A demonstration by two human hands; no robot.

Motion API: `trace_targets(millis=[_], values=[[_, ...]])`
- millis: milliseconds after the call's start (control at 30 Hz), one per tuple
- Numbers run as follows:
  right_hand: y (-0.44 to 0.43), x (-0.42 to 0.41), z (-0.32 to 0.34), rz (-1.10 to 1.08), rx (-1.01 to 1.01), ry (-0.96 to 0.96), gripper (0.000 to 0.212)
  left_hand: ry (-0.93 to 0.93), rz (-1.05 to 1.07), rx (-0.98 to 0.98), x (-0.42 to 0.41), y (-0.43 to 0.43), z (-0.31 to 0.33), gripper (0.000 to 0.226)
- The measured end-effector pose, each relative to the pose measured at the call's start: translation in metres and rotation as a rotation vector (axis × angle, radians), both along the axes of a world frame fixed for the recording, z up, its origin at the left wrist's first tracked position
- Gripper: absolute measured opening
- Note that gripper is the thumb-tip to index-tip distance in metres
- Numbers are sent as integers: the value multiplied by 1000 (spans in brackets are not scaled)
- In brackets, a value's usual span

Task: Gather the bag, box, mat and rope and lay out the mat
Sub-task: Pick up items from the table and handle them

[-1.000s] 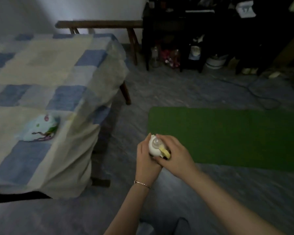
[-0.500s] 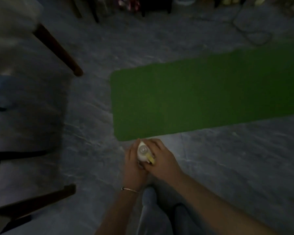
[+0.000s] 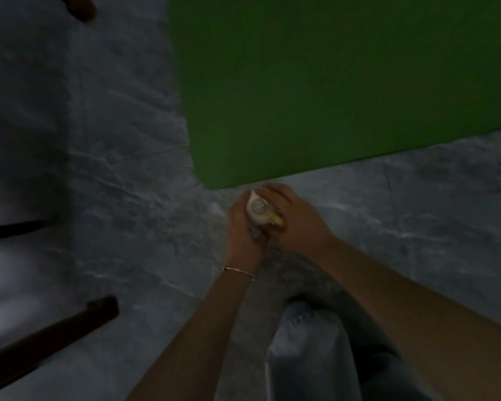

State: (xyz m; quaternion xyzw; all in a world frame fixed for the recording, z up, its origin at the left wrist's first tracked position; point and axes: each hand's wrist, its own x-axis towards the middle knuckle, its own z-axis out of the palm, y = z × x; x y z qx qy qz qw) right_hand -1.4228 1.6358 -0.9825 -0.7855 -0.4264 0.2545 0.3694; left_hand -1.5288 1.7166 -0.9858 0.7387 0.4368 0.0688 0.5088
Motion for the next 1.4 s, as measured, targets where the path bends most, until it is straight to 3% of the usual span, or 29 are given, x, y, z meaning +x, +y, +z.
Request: trace_targets(millis=[167,267,400,500,633,767,867,967,1100,1200,1400], values=[[3,3,-15,19,-9,75,59,37,20,32,2,1,-15,65],[3,6,-11,11,-21,96,61,52,-2,120,6,0,-14,73],[1,9,-1,9,-132,114,77,38,-21,99,15,-3,-1,85],[0,10,18,31,-180,116,98,143,-41,127,14,-3,20,99],[5,17,66,8,-187,82,106,239,-105,172,9,2,63,104],[7,26,152,-58,-92,-7,98,243,-150,148,11,12,152,103],[9,33,251,-115,-46,81,94,137,-70,172,17,22,242,103],[12,36,350,-136,26,9,90,27,-22,226,20,25,340,87],[22,34,487,-125,138,-5,88,-123,72,283,17,27,482,71],[29,25,584,-83,202,15,83,-214,162,347,7,28,581,73],[70,-12,717,20,388,105,83,-325,344,526,-43,50,718,74]])
